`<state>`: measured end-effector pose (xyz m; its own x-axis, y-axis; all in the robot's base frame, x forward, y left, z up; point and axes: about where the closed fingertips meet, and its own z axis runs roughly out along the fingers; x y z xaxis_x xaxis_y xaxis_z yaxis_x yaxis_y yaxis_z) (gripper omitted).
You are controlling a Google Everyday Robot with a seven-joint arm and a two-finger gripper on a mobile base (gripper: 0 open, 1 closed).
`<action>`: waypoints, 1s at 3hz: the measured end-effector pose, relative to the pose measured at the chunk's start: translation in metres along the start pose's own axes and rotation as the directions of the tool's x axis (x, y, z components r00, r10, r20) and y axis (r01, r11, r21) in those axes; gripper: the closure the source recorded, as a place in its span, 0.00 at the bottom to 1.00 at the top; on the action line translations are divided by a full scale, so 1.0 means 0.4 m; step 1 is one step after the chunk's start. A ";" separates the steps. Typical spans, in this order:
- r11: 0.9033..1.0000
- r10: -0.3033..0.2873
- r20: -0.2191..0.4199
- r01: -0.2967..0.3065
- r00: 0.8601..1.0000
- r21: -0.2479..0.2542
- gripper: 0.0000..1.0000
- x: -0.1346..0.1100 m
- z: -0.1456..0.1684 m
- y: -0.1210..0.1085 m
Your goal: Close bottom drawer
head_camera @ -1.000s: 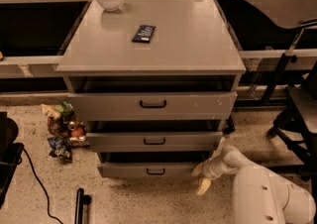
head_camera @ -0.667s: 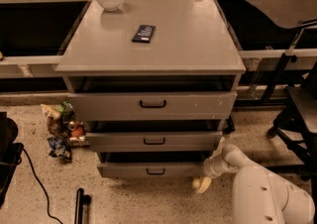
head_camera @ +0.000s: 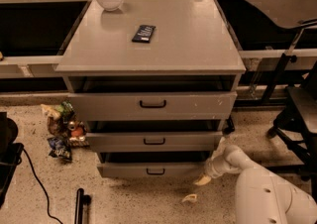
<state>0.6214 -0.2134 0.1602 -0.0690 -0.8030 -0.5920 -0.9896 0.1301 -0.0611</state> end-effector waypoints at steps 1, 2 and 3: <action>1.000 -0.001 0.006 0.001 1.000 0.003 0.38 0.000 -0.005 0.000; 1.000 -0.014 0.038 0.015 0.999 -0.028 0.16 -0.008 -0.008 0.021; 0.999 -0.015 0.042 0.017 0.999 -0.037 0.00 -0.010 -0.007 0.027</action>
Offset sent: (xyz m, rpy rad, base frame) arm -0.0164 -0.0016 0.0122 0.0857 0.0226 0.0769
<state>0.6108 -0.2104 0.1641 -0.0483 -0.7796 -0.6244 -0.9946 0.0948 -0.0414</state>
